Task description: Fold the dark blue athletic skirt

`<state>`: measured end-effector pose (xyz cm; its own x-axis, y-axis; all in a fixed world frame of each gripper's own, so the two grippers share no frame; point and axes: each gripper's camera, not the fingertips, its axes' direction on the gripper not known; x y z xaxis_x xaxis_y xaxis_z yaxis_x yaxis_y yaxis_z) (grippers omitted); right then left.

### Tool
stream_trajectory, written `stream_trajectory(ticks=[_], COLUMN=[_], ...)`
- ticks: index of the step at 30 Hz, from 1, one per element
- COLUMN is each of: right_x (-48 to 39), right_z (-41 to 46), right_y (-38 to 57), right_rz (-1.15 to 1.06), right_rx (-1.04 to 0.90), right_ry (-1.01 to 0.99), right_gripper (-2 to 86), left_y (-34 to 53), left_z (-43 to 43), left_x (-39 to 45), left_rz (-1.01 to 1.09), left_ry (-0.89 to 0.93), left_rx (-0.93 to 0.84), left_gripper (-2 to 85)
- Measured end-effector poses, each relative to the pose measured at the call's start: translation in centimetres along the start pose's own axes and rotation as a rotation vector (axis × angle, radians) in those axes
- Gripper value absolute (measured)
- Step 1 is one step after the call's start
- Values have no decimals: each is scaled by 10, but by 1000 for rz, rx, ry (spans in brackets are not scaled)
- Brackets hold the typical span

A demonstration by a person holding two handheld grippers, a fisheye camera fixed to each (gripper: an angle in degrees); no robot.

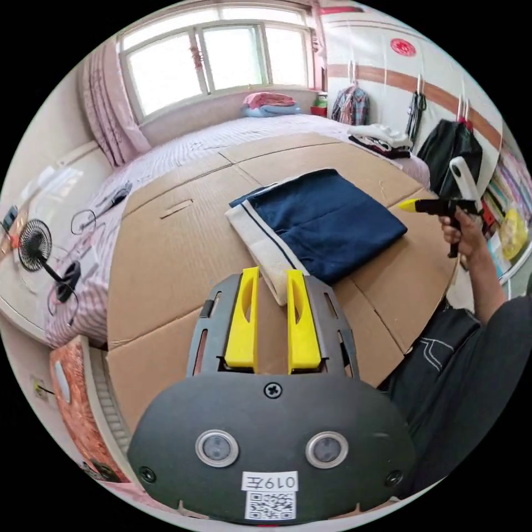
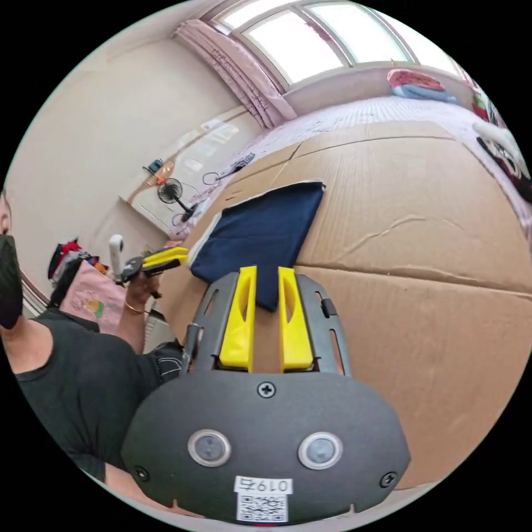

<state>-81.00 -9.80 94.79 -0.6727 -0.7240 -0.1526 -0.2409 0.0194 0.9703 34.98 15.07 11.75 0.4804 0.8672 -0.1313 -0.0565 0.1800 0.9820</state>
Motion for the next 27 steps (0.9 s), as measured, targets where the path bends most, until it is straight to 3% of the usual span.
stream_trajectory(ticks=[4, 15, 27], right_x=[32, 70, 44], right_z=[-15, -41, -41], right_y=[3, -6, -12], right_rz=[54, 87, 25], right_rx=[-57, -81, -171], right_ry=[24, -140, -68], right_gripper=[84, 56, -1], left_y=[15, 31, 35], left_z=[-5, -10, -24], left_x=[-56, -103, -83], left_rz=[-195, -291, -209], left_ry=[240, 424, 324], left_rx=[35, 26, -19], left_gripper=[81, 57, 14])
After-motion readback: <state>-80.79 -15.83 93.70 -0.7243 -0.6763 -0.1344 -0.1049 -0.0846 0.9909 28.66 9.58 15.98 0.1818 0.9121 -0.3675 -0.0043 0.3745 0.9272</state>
